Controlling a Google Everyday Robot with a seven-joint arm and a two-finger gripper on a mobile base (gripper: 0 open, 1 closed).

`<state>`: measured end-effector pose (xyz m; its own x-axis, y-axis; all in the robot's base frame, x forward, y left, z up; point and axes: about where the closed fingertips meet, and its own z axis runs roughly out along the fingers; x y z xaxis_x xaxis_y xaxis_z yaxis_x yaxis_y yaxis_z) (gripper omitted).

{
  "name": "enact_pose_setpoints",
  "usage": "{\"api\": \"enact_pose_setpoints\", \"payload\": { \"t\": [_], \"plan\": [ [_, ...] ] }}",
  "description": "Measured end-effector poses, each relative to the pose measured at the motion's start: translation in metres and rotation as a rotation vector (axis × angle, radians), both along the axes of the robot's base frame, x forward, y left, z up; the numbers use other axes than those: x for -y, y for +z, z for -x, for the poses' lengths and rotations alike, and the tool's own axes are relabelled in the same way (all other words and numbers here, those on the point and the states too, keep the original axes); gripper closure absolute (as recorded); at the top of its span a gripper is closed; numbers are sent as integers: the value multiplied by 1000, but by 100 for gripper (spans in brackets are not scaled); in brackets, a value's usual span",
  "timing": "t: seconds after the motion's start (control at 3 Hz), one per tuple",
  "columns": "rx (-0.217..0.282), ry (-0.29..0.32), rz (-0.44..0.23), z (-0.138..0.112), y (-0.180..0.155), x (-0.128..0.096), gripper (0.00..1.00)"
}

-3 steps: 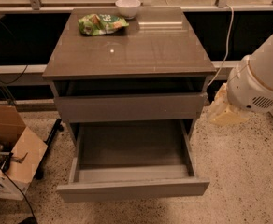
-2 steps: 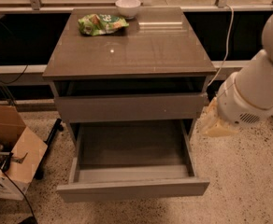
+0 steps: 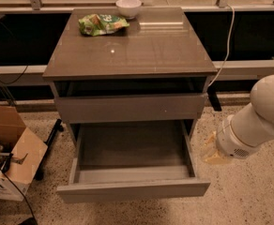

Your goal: Close middle drawer

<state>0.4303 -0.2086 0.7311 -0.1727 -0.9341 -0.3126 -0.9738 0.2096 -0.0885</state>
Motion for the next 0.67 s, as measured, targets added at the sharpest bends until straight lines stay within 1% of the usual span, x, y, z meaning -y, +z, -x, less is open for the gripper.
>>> {"api": "enact_pose_setpoints", "payload": {
  "t": [0.33, 0.67],
  "plan": [
    [0, 0, 0, 0, 0, 0, 100],
    [-18, -46, -20, 7, -26, 4, 100]
  ]
}}
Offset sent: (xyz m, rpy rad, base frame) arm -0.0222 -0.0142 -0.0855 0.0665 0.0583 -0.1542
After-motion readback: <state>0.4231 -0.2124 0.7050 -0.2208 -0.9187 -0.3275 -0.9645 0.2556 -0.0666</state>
